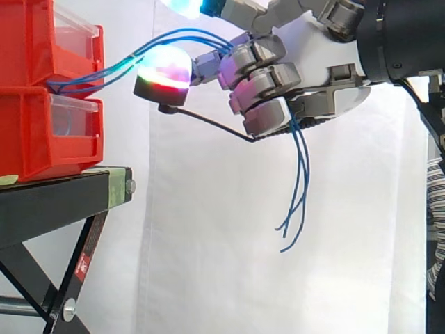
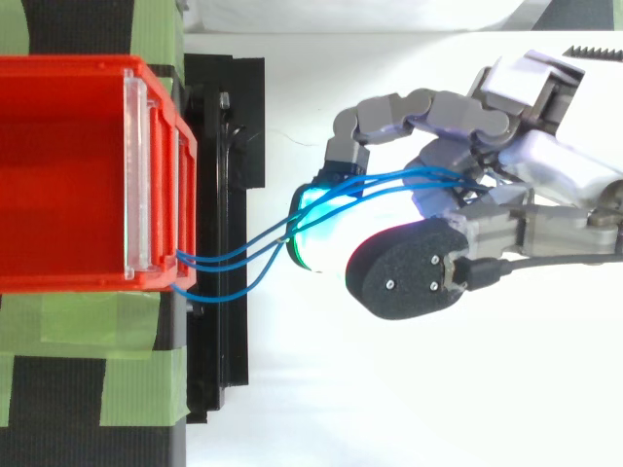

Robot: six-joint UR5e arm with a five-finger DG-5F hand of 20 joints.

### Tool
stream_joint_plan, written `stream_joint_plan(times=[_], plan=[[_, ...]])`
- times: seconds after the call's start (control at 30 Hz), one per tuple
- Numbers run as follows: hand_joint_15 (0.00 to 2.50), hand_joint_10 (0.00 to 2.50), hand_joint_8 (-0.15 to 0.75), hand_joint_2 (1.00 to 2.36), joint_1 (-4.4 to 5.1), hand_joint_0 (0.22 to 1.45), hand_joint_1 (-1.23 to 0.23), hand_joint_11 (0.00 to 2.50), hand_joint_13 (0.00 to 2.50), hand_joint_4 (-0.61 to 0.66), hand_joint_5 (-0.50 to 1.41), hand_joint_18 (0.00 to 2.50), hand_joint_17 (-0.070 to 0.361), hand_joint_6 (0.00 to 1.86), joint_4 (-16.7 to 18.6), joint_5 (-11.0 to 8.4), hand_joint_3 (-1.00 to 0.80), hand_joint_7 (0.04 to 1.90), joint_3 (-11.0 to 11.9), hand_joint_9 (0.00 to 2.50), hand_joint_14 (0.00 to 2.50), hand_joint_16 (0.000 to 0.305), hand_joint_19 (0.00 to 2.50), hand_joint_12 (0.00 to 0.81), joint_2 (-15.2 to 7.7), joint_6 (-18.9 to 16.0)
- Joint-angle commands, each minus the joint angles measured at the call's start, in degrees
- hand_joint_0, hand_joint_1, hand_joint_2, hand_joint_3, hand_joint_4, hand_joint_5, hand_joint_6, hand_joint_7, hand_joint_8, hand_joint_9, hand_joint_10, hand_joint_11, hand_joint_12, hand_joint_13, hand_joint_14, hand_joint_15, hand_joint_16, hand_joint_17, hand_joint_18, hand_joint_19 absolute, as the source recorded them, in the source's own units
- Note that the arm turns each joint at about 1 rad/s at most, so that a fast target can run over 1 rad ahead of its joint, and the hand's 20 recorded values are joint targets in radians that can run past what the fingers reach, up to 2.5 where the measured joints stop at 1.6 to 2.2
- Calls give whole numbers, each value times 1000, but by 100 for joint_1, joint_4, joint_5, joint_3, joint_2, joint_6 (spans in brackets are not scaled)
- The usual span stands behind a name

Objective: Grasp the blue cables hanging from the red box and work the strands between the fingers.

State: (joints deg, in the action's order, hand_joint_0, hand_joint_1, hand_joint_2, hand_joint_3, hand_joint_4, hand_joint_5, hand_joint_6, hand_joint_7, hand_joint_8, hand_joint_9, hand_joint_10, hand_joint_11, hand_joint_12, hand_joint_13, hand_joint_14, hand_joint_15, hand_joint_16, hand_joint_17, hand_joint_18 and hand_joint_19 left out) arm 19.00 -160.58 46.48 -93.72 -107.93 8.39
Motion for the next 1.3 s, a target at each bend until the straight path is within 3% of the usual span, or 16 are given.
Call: stream_joint_plan(times=[0.0,0.1,0.27,0.3,0.37,0.5,0.83,1.1,1.27], plan=[[1644,2500,384,1000,-1,860,-550,2500,1081,241,156,1462,104,335,0,-113,-1000,1334,3,987,2500,46,1184,419,0,13],[1644,2500,384,1000,-1,858,-548,2500,1081,235,160,1462,104,317,0,-280,-1000,1341,3,987,2500,46,1184,419,-9,13],[1644,2500,384,1000,-1,858,-550,2500,1081,229,160,1462,104,306,88,-728,-1000,1346,11,987,2500,46,1184,419,0,13],[1644,2500,384,1000,-1,864,-557,2500,1081,225,154,1462,104,311,88,-728,-990,1353,11,987,2500,46,1184,419,0,13],[1644,2500,384,1002,8,873,-566,2500,1081,220,141,1462,104,339,132,-860,-965,1347,196,987,2500,46,1184,419,0,13],[1644,2500,384,1004,43,892,-590,2500,1081,221,85,1462,104,490,-53,-851,-905,1301,345,987,2500,46,1184,419,0,119],[1644,2500,384,1009,139,933,-625,2500,1081,224,11,1462,104,705,-106,-869,-803,1200,345,987,2500,46,1184,419,0,268],[1644,2500,384,1017,166,918,-614,2500,1081,213,29,1462,104,737,-106,-878,-613,1204,345,987,2500,46,1184,419,0,277],[1644,2500,384,1015,166,910,-567,2500,1081,225,66,1462,104,632,-106,-1009,-643,1215,345,987,2500,46,1184,419,-9,286]])
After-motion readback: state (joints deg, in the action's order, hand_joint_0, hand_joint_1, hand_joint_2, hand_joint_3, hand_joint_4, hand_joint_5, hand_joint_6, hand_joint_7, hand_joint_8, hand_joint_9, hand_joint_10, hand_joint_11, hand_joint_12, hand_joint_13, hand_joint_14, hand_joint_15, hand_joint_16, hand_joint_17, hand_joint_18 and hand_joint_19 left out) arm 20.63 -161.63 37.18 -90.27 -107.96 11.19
